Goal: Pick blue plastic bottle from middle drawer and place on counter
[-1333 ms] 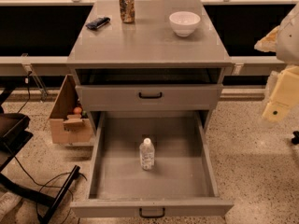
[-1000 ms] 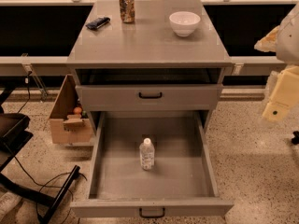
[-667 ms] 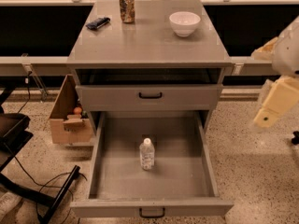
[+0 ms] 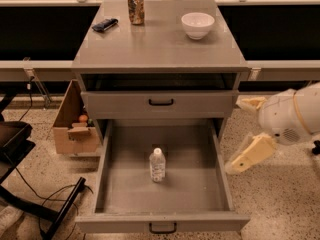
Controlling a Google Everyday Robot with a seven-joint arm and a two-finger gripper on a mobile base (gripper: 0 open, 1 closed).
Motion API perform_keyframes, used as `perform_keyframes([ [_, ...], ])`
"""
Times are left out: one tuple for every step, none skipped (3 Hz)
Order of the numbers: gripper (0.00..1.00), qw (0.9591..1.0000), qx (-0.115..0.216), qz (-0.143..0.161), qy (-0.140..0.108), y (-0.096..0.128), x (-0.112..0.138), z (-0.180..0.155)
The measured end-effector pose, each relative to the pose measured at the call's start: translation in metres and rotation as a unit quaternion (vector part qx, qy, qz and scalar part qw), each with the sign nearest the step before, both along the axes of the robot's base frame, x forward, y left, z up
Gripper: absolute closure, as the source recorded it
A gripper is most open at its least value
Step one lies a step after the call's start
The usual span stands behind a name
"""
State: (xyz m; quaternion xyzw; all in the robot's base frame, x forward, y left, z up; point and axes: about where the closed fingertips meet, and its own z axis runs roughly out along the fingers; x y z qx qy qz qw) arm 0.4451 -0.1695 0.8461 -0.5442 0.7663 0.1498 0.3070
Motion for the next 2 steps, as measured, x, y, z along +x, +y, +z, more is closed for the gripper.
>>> perform_keyframes([
  [0.0,0.9924,0.117,-0.004,-0.039,0.026,0.015,-0.041],
  [0.0,0.9686,0.226,-0.028,-0.098,0.048,0.047,-0.059],
])
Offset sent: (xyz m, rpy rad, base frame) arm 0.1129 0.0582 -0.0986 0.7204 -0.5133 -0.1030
